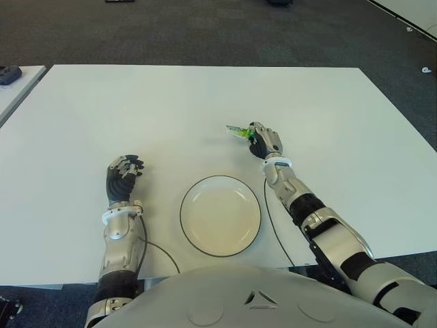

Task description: Put the toothpaste on the table into the plate.

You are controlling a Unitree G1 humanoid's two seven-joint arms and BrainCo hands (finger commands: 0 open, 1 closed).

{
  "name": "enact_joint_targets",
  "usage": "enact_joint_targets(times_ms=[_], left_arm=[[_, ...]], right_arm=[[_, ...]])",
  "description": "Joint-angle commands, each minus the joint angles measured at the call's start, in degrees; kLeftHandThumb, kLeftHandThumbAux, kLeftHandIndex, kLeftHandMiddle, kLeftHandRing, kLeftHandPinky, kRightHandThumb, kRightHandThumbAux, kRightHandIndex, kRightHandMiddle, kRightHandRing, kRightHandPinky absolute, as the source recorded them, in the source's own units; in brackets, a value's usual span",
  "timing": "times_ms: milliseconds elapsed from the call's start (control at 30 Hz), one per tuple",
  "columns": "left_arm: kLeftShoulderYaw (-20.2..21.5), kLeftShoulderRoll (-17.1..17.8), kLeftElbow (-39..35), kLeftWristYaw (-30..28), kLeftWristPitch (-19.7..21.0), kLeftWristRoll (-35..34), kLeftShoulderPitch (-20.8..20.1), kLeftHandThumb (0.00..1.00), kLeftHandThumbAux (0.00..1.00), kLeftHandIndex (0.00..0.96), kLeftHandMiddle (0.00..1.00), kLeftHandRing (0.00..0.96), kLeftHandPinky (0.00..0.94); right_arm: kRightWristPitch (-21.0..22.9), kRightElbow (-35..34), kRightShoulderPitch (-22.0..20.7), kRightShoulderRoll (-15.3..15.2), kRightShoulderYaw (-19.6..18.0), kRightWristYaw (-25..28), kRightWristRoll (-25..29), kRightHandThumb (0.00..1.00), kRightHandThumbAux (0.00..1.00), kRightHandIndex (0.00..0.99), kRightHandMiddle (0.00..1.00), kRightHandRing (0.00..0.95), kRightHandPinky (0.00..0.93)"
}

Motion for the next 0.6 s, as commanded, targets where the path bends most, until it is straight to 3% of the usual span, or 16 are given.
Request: enact_joint_targets(times_ms=[33, 367, 600], left_arm=[[0.08, 0.27, 0.54, 0.02, 0.72, 0.06, -0.37, 0.704, 0.718, 0.427, 0.5, 0.511, 0.508], [0.0, 0.73, 0.63, -0.37, 1.2, -0.34, -0.69, 0.704, 0.719, 0.427, 0.502, 0.514, 0.504], [-0.12, 1.08, 0.85, 0.07, 1.07, 0.33, -0.96, 0.704, 0.719, 0.426, 0.502, 0.513, 0.505]], right_arm=[[-5.95, -10.85, 4.94, -0.83, -5.16, 7.4, 9.29, 0.693, 0.728, 0.409, 0.121, 0.119, 0.206], [-15.99, -18.91, 11.61, 0.54, -11.94, 20.93, 26.17, 0.696, 0.73, 0.409, 0.176, 0.154, 0.223], [-19.59, -21.41, 14.1, 0.61, -13.79, 30.36, 33.66, 0.688, 0.73, 0.408, 0.218, 0.192, 0.235]])
